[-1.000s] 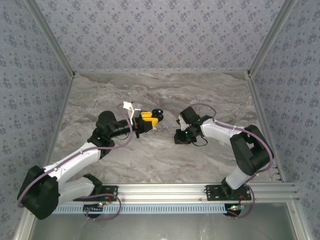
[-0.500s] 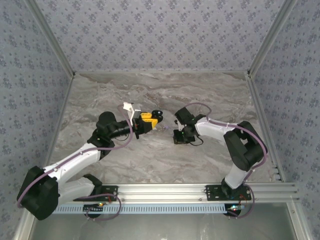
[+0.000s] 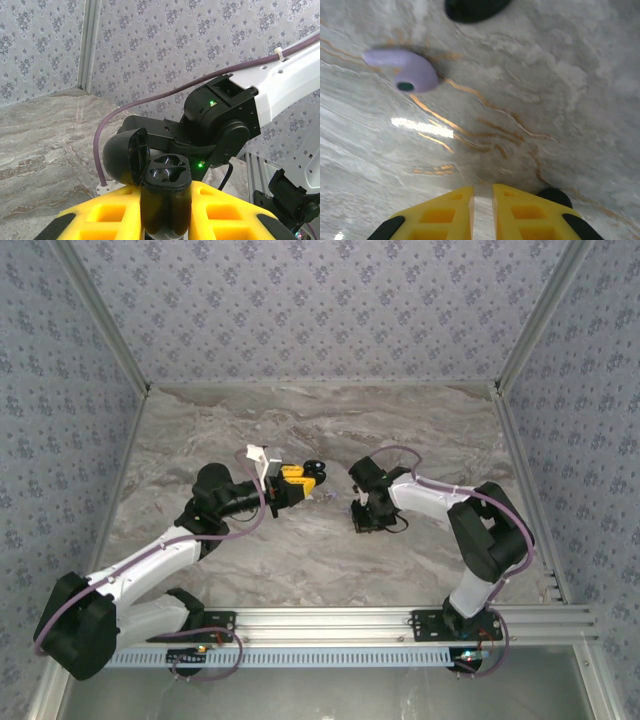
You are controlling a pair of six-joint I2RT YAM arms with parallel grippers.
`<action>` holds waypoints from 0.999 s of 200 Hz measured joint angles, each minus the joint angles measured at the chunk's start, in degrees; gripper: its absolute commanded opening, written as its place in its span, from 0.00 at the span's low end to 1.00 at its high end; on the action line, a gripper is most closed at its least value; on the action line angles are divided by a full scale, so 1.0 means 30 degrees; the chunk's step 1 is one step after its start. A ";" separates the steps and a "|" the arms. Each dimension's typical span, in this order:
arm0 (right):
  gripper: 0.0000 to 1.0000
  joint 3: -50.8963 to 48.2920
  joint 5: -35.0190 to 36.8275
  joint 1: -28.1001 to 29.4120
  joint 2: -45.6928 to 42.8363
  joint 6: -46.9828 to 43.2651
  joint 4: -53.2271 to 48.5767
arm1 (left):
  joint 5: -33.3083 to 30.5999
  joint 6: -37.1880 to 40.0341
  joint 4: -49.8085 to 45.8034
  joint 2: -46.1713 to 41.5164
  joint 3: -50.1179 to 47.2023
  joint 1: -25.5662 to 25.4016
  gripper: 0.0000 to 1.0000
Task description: Insert the wireless bluetooth earbuds into the charging case
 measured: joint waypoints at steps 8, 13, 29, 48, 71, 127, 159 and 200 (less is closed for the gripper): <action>0.19 0.0000 0.0095 0.0000 -0.0036 -0.0146 -0.0255 | 0.0000 0.0000 0.0000 0.0000 0.0000 0.0000 0.22; 0.19 0.0000 0.0182 0.0007 -0.0066 -0.0219 -0.0401 | 0.0000 0.0000 0.0000 0.0000 0.0000 0.0000 0.22; 0.20 0.0022 0.0459 0.0007 -0.0168 -0.0372 -0.0845 | 0.0000 0.0000 0.0000 0.0000 0.0000 0.0000 0.22; 0.22 0.0117 0.0794 0.0007 -0.0299 -0.0525 -0.1304 | 0.0000 0.0000 0.0000 0.0000 0.0000 0.0000 0.22; 0.22 0.0255 0.1246 0.0007 -0.0466 -0.0670 -0.1763 | -0.0007 0.0000 0.0000 0.0000 0.0000 0.0000 0.22; 0.25 0.0481 0.1858 0.0000 -0.1100 -0.0721 -0.2521 | 0.0000 -0.0007 0.0000 0.0000 0.0000 0.0000 0.22; 0.33 0.0641 0.1938 -0.0036 -0.1960 -0.0605 -0.2652 | 0.0000 -0.0007 0.0000 0.0000 0.0000 0.0000 0.22; 0.49 0.0619 0.2084 -0.0597 -0.2237 0.0284 -0.2681 | 0.0000 -0.0007 -0.0007 0.0000 0.0000 0.0000 0.22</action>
